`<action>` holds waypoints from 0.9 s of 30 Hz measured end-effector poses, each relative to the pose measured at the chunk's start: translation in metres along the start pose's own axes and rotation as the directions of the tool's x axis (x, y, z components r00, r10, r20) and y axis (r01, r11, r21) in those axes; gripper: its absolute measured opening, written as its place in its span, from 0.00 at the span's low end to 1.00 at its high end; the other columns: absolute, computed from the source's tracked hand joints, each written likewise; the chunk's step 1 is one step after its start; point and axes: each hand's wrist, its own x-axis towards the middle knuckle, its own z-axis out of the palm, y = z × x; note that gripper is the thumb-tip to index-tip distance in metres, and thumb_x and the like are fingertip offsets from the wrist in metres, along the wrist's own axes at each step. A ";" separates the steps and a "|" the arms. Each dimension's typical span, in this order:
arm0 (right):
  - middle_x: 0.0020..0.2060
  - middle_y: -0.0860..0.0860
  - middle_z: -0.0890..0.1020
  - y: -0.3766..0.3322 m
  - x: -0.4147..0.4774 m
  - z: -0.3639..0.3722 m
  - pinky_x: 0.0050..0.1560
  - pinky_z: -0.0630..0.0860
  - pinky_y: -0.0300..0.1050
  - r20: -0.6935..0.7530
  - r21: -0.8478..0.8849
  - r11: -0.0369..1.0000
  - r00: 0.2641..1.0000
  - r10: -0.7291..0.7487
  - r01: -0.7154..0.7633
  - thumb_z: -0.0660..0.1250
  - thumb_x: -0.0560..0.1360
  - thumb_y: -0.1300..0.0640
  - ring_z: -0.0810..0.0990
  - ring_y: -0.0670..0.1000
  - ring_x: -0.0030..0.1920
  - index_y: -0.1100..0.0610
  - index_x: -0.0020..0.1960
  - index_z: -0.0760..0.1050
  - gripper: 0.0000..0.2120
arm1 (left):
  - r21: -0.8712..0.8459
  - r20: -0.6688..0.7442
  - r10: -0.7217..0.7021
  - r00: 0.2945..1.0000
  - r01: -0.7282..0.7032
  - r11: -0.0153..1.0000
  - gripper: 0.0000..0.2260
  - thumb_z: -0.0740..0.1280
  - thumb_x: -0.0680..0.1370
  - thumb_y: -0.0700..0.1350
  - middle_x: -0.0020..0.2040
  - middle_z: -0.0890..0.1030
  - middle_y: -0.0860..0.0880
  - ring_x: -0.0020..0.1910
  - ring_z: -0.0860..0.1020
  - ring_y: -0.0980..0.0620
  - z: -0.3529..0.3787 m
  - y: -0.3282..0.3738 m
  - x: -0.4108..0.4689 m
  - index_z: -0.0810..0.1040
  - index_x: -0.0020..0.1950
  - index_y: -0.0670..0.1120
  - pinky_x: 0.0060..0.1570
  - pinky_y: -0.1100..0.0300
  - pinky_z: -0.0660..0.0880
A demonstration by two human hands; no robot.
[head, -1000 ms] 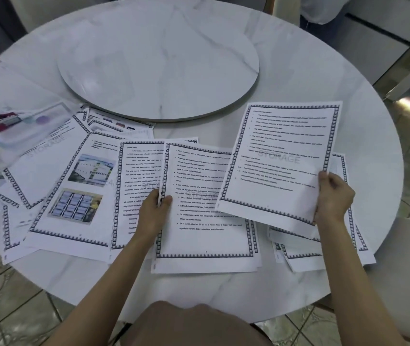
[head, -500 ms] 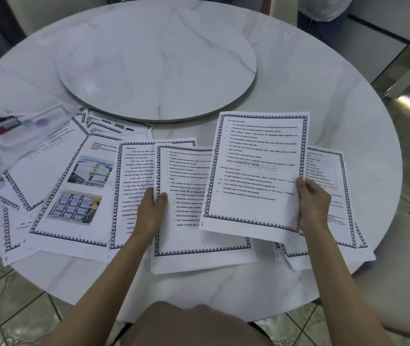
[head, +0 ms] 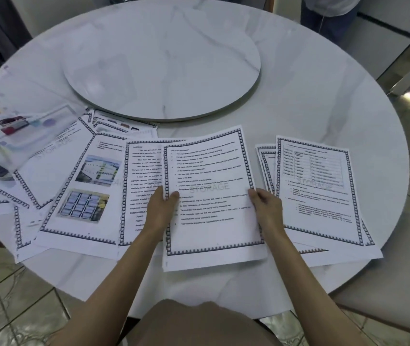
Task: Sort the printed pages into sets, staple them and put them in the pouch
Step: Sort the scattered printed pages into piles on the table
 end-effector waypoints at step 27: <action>0.58 0.61 0.69 -0.018 -0.025 0.095 0.57 0.68 0.50 0.007 -0.725 0.681 0.991 -0.134 0.097 0.70 0.71 0.51 0.67 0.60 0.60 0.66 0.61 0.68 0.26 | 0.106 -0.352 0.167 0.921 -0.138 0.985 0.13 0.58 0.81 0.41 0.63 0.75 0.41 0.60 0.74 0.43 -0.212 -0.018 0.031 0.68 0.64 0.39 0.55 0.55 0.70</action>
